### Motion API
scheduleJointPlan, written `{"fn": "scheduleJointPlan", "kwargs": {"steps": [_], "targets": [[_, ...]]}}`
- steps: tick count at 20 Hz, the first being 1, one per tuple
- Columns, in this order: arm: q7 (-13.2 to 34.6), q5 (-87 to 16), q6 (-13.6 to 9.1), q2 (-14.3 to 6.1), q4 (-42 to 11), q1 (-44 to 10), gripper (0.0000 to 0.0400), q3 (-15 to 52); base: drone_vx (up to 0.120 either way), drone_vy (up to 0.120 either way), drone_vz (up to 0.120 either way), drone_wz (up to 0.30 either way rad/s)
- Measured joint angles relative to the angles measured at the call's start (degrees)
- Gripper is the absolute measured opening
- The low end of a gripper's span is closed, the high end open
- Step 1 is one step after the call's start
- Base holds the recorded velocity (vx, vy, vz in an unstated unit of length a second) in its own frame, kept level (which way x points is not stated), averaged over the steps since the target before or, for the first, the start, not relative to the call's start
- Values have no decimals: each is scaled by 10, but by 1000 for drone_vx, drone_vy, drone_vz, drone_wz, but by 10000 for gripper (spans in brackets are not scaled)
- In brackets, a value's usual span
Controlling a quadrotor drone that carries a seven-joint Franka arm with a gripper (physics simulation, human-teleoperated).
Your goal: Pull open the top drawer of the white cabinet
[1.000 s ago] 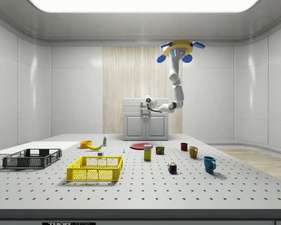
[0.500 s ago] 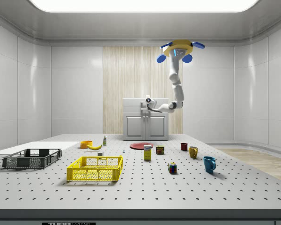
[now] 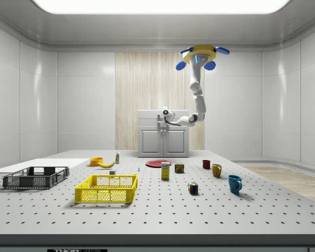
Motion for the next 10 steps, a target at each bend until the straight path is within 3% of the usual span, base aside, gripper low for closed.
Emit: {"fn": "scheduleJointPlan", "kwargs": {"steps": [7, 10], "targets": [[1, -5, -3, 7, 7, -7, 305, 1, 0, 0, 0, 0], [1, -5, -3, 8, 7, -9, 200, 2, 0, 0, 0, 0]]}}
